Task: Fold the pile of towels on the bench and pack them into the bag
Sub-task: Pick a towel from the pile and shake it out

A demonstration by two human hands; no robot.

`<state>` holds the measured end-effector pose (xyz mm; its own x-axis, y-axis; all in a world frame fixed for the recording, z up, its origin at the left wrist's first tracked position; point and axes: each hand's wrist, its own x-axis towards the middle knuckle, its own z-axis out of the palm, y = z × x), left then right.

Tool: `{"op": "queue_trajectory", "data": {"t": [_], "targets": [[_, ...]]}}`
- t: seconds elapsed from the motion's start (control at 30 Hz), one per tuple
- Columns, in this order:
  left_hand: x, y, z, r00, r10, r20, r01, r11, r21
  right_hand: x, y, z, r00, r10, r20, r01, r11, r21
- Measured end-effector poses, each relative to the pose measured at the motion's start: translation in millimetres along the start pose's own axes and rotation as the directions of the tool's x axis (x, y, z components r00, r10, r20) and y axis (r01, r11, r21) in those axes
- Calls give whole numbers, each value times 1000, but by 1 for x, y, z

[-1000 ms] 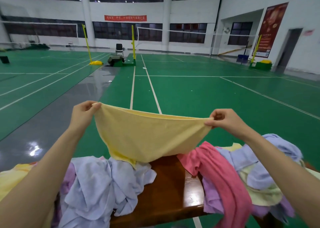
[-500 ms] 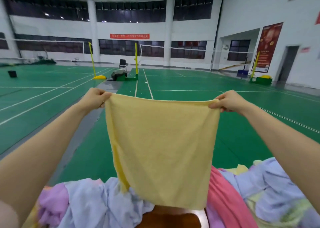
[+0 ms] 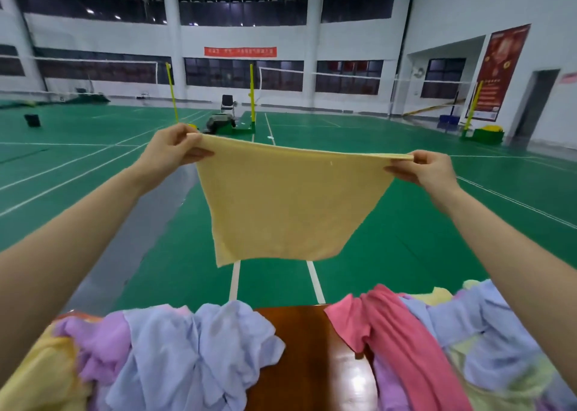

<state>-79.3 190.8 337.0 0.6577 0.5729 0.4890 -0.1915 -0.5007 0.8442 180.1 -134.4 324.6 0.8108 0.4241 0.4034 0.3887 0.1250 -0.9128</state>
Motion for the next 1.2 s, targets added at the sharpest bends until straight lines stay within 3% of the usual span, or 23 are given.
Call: {"op": "queue_trajectory", "data": {"t": [0.1,0.23,0.33,0.47,0.6,0.8,0.9,1.2], "targets": [[-48,-15,-6,993,-66,96,64,998,23,-41,13,-10,995,33,92,-35,999,20],[-134,-59,-9,946,-208,248,202,978,48,-111,63,-28,976,125,180,-111,990,-87],[-192,-87,-7,848,-303,435,243,952,188,-164,102,-37,953,211,215,-142,944,-298],[-239,-115,-5,682,-420,599,170,887,428,-213,153,-54,883,382,273,-187,820,-542],[-249,-116,-1,579,-475,663,200,871,449,-231,155,-57,847,437,302,-242,824,-513],[-254,-101,0,508,-497,703,183,860,476,-237,145,-66,771,489,407,-282,836,-471],[-261,-94,0,452,-490,746,195,870,454,-238,140,-73,700,536,472,-286,816,-503],[-272,-81,9,60,-569,820,271,800,535,-247,135,-91,475,690,545,-204,689,-695]]}}
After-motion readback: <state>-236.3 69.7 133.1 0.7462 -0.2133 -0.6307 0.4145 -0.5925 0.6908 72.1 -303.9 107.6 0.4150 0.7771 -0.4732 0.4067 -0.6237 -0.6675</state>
